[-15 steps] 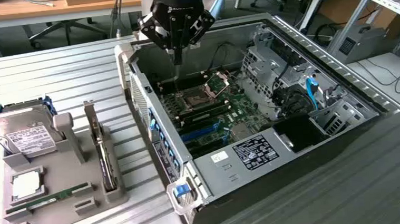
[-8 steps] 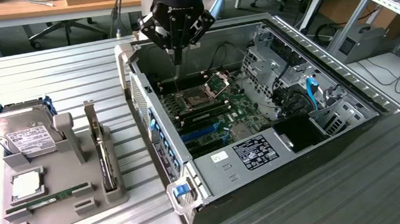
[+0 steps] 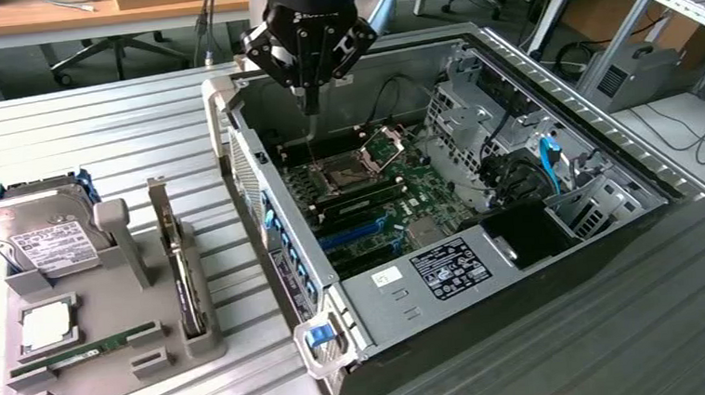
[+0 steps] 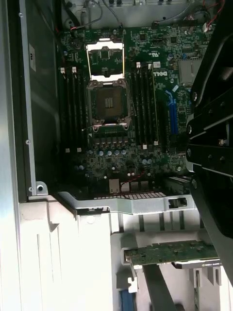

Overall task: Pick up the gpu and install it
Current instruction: 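Reach for the gpu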

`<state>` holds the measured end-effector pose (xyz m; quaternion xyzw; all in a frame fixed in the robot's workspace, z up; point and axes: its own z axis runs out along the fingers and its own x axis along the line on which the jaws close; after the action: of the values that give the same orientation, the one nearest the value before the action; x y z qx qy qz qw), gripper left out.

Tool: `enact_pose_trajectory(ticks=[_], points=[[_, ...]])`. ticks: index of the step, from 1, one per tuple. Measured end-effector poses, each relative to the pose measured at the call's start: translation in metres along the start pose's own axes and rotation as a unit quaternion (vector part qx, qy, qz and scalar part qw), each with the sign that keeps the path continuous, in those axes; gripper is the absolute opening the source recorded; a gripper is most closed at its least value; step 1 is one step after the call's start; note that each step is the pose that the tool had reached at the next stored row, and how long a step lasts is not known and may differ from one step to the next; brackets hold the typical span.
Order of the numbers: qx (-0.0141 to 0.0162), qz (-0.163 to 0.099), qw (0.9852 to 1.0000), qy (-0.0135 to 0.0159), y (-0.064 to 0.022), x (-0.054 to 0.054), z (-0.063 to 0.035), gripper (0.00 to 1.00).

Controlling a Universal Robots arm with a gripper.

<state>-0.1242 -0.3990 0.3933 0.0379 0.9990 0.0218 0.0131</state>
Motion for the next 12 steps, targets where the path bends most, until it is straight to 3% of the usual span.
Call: enact_pose_trajectory(ticks=[12], points=[[0.0001,0.000,1.0000,0.0001,-0.0015,0.020,-0.0007,0.11]])
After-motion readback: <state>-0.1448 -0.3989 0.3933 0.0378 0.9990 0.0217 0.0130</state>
